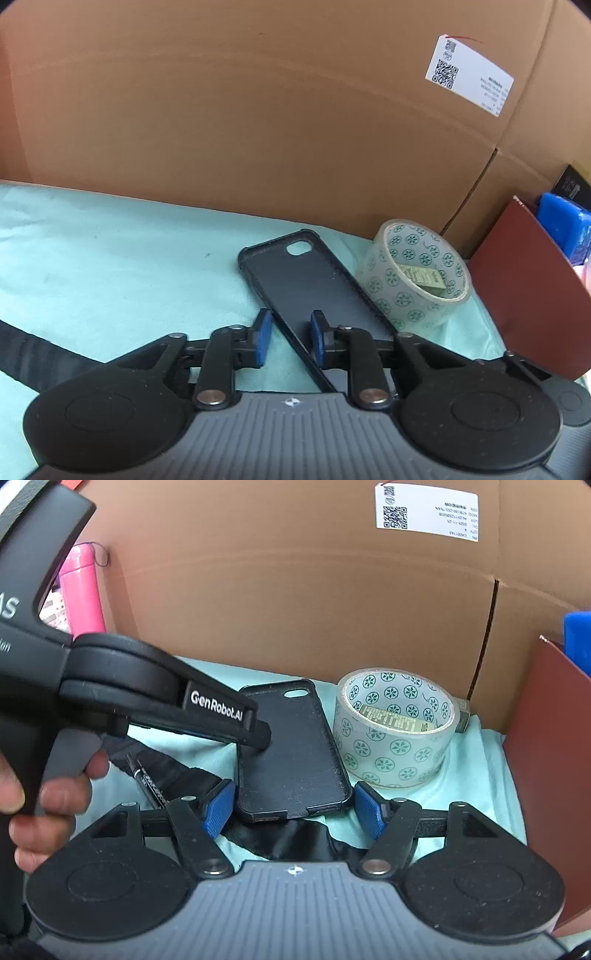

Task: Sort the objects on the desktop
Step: 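Lift the black phone case with the left gripper and carry it to the brown box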

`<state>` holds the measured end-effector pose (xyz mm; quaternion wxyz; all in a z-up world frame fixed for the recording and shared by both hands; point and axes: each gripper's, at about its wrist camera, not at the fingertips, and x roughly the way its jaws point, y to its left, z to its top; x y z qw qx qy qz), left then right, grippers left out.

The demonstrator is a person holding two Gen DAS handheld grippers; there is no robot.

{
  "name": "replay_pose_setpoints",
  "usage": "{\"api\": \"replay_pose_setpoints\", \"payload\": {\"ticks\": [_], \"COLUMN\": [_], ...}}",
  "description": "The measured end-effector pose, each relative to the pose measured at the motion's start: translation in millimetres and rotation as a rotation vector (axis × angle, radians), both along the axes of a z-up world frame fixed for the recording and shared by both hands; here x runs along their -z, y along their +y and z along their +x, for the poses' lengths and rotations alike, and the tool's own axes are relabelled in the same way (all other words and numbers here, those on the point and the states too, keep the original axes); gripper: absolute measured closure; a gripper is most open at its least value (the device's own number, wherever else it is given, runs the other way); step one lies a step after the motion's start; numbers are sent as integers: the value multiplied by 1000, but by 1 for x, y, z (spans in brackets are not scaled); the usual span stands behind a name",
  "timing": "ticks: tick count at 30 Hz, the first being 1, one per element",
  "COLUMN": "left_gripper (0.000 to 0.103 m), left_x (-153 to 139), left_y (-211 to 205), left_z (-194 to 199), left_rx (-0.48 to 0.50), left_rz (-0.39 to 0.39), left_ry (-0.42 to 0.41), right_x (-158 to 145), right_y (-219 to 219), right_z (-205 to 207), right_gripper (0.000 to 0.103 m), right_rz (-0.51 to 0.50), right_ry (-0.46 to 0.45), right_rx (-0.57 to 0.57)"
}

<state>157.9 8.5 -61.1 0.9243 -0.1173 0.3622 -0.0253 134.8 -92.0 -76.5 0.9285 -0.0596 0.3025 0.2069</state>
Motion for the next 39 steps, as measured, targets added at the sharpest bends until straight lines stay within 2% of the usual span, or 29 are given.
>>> {"api": "replay_pose_setpoints", "payload": {"ticks": [1,5,16,21,28,34,39], "left_gripper": [90,90,90,90,90,90,91], "left_x": [-1,-9,-80,-120,-155,-170,-171], "left_y": [2,6,-18,-50,-110,-161,-188], "left_z": [-1,-11,-60,-74,-73,-60,-39], "left_rx": [-5,-15,23,92,231,343,371], "left_rz": [-12,-51,-23,-5,2,11,-14], "left_ry": [9,3,-180,-275,-355,-383,-371], "right_x": [-1,-11,-62,-95,-126,-139,-144], "right_y": [1,5,-8,-38,-86,-131,-158], "right_z": [-2,-23,-80,-104,-127,-136,-132], "right_gripper": [35,35,35,35,35,35,35], "right_rz": [-7,-41,-25,-11,3,18,-8], "right_ry": [-1,-52,-252,-363,-463,-494,-497], "right_rx": [3,-2,28,95,243,372,413]}}
